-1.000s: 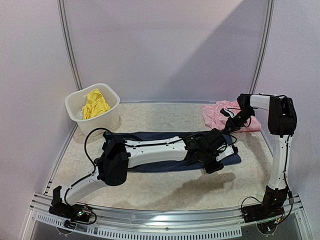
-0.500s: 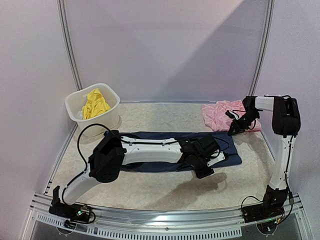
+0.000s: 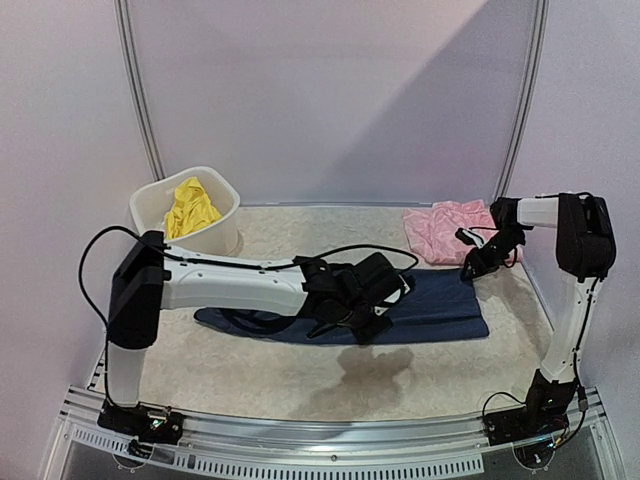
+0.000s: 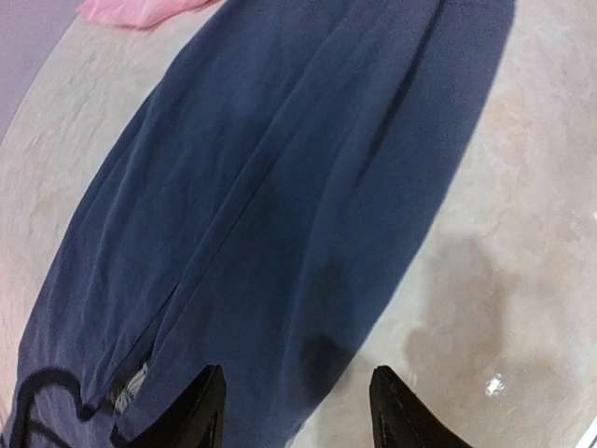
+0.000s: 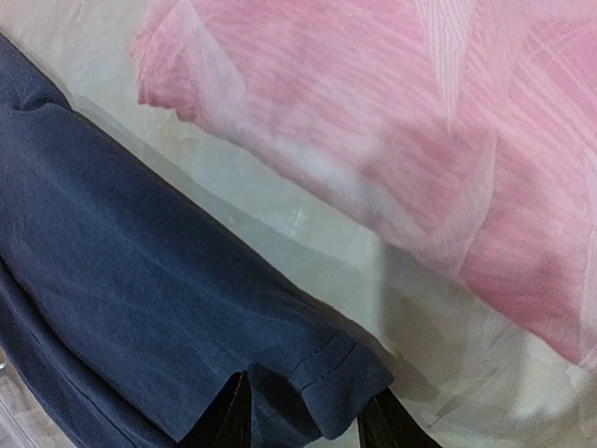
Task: Fold and stack the mixed laundry pile
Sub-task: Rotate the rectangle-folded tank top at the center of the board.
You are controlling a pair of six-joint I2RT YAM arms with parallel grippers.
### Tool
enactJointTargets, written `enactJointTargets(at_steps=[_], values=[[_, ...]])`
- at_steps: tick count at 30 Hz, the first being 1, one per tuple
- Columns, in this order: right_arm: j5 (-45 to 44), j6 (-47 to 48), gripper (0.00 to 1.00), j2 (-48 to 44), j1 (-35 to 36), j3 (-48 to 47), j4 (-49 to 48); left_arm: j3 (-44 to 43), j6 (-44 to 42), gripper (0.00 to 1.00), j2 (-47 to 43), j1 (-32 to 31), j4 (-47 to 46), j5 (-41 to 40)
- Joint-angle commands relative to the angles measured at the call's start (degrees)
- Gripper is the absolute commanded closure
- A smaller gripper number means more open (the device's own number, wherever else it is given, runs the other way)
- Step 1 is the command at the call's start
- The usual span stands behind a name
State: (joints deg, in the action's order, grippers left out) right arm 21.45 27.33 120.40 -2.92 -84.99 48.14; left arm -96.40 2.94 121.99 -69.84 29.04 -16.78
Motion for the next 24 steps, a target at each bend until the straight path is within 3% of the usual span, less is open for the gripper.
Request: enactJointTargets(at_steps=[1, 5, 10, 19, 24], values=[[-8.33, 0.82, 0.58, -2.32, -1.42, 3.28, 3.84, 7.66, 12.41, 0.46, -7.54, 1.36, 1.38, -8.23], [-10.93, 0.44, 0.47, -7.00, -2.96, -0.19, 6.26, 12.83, 20.38, 0.46, -10.72, 3.31, 2.76, -6.41], [-14.84, 1.51, 0.44, -11.96, -2.81, -3.02, 6.36, 15.06, 24.03, 0.46, -9.65, 4.94, 3.79, -6.25], [-6.22, 9.02, 0.49, -9.25, 4.33, -3.62, 5.82, 15.90, 26.07, 0.48, -6.12, 7.40, 1.67, -5.97], [-7.62, 12.54, 0.52, -5.34, 10.09, -4.35, 3.33, 11.84, 25.48, 0.50, -1.59, 7.99, 3.47, -3.32]])
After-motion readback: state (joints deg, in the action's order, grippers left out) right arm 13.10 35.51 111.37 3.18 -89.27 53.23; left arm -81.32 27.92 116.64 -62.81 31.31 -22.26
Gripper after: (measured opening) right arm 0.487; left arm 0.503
